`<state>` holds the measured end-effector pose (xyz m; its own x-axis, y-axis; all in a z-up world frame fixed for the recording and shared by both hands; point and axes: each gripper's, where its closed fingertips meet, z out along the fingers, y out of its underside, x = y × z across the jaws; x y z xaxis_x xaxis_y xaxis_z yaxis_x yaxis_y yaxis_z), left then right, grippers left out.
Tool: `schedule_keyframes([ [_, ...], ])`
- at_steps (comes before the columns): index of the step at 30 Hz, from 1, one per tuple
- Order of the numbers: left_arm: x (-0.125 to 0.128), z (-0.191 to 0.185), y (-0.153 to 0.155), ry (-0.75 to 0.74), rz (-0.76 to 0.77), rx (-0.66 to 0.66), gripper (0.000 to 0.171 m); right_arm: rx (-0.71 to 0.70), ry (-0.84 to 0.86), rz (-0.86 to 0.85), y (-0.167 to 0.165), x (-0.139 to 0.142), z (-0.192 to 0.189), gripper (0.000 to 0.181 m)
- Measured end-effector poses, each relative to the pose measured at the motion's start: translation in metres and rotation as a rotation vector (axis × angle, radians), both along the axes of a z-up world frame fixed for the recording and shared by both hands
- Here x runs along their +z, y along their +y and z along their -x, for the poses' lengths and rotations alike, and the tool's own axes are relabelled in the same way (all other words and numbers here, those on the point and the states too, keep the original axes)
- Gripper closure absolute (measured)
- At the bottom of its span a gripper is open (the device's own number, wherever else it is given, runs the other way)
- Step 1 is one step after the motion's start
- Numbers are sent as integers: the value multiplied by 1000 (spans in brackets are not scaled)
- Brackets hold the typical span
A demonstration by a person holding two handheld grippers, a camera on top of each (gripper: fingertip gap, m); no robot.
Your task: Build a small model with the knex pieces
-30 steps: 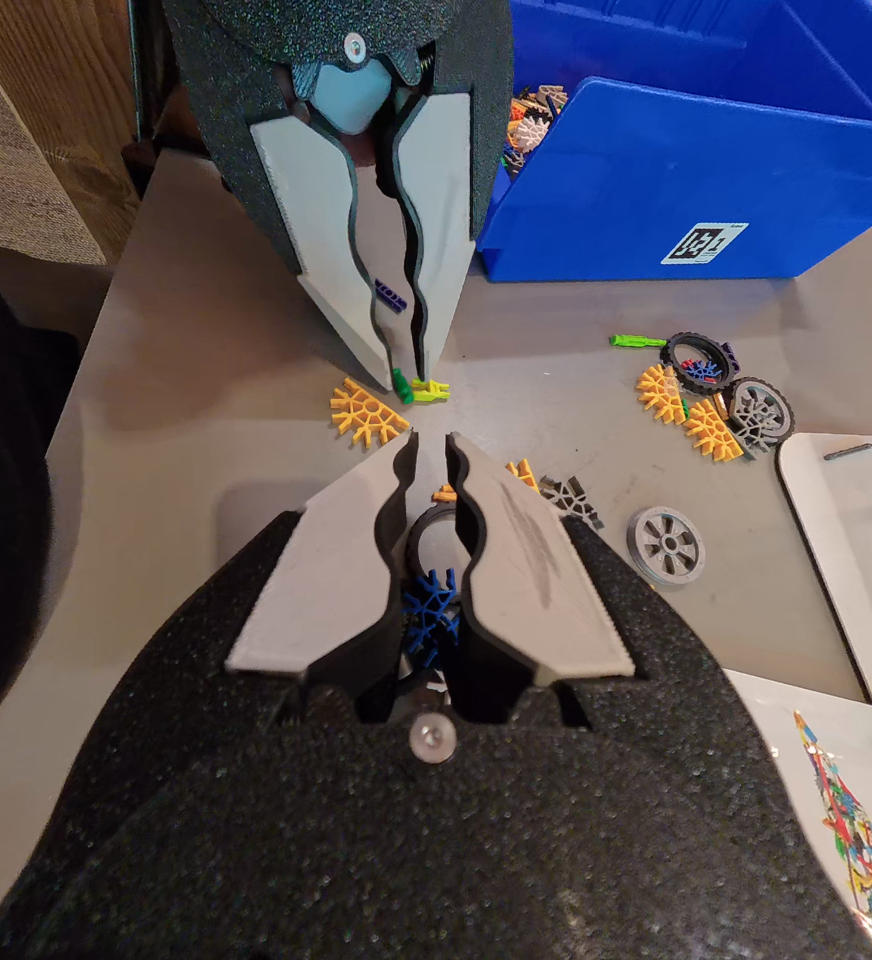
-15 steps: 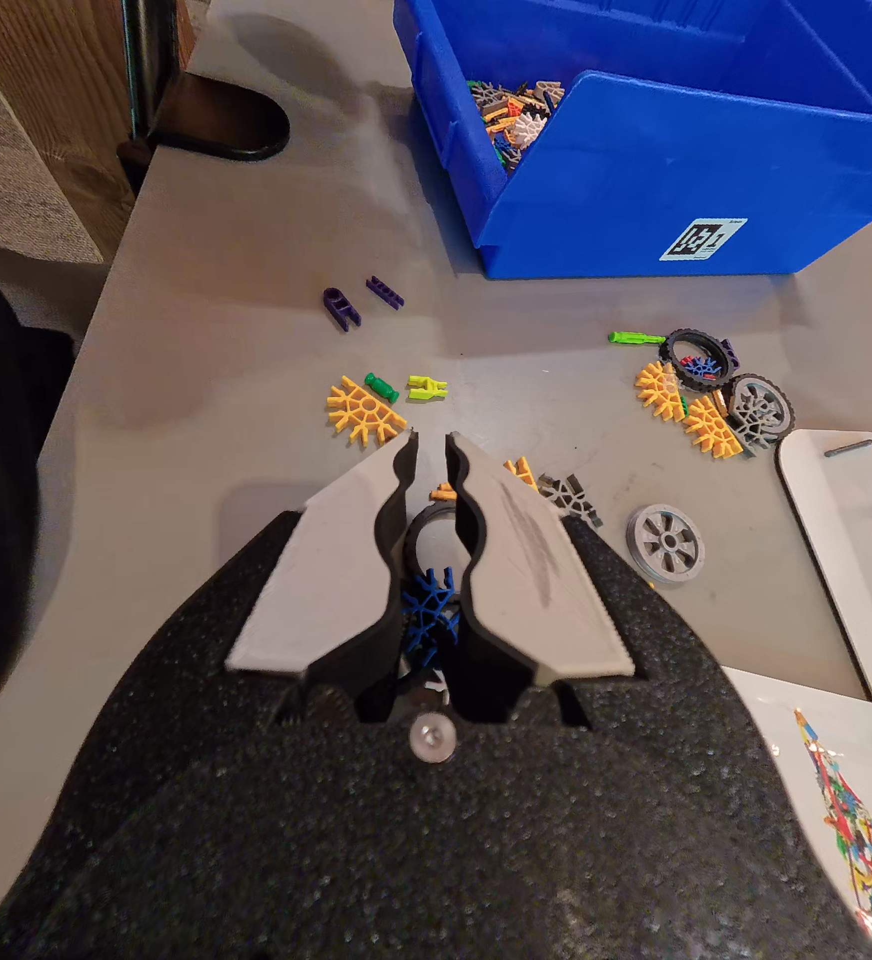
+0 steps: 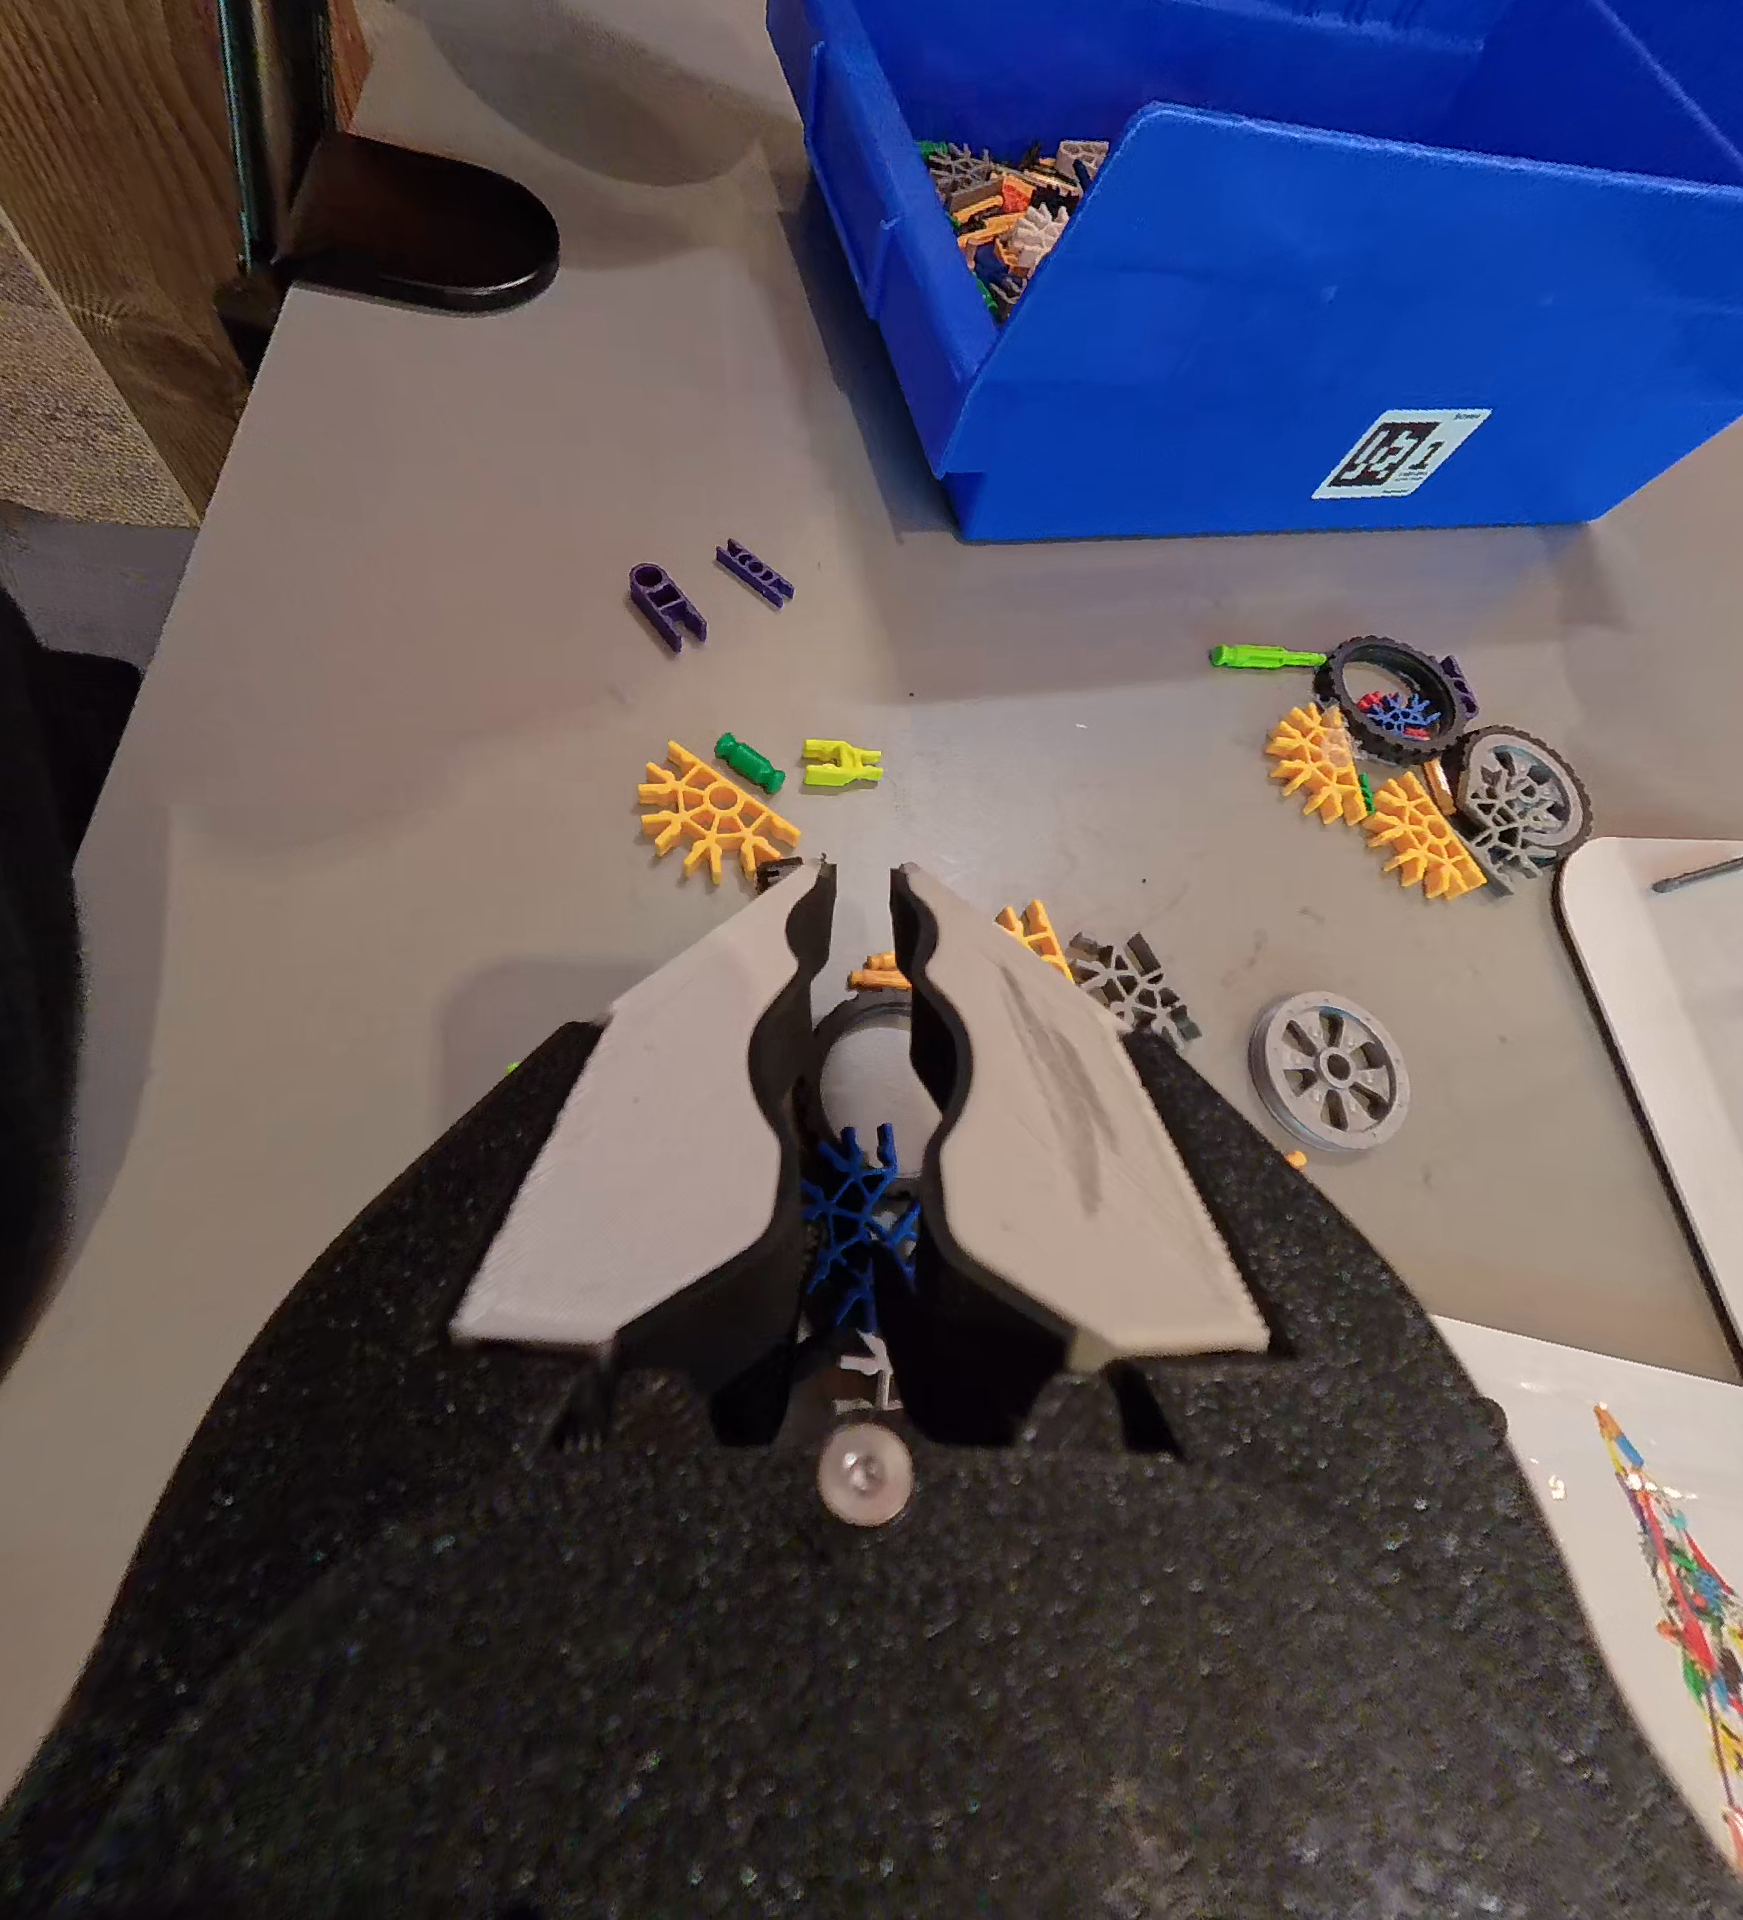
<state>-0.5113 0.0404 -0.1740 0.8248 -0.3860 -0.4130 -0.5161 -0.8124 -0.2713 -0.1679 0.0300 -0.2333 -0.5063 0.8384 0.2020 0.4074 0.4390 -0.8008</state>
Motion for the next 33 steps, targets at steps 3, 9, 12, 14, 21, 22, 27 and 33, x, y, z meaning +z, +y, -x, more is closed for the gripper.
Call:
schedule_keyframes([
  [3,0,9,4,-33,39,6,154,0,-2,3,0,0,0,172],
  [9,-18,13,-7,-63,208,-5,148,5,-6,9,-1,-2,0,172],
  [12,-31,10,-15,-59,305,-25,136,4,-9,8,0,-2,0,172],
  [14,-39,4,-20,-78,356,-38,128,2,-10,9,0,-3,0,172],
  [21,-59,-50,-6,-218,344,-176,110,3,-17,8,0,-5,0,172],
  [22,-62,-57,-1,-221,325,-195,110,2,-19,8,0,-5,0,172],
  [27,-77,-75,24,-245,254,-200,112,0,-25,8,1,-8,1,172],
  [33,-87,-67,30,-252,246,-139,144,-3,-26,10,2,-8,1,172],
])
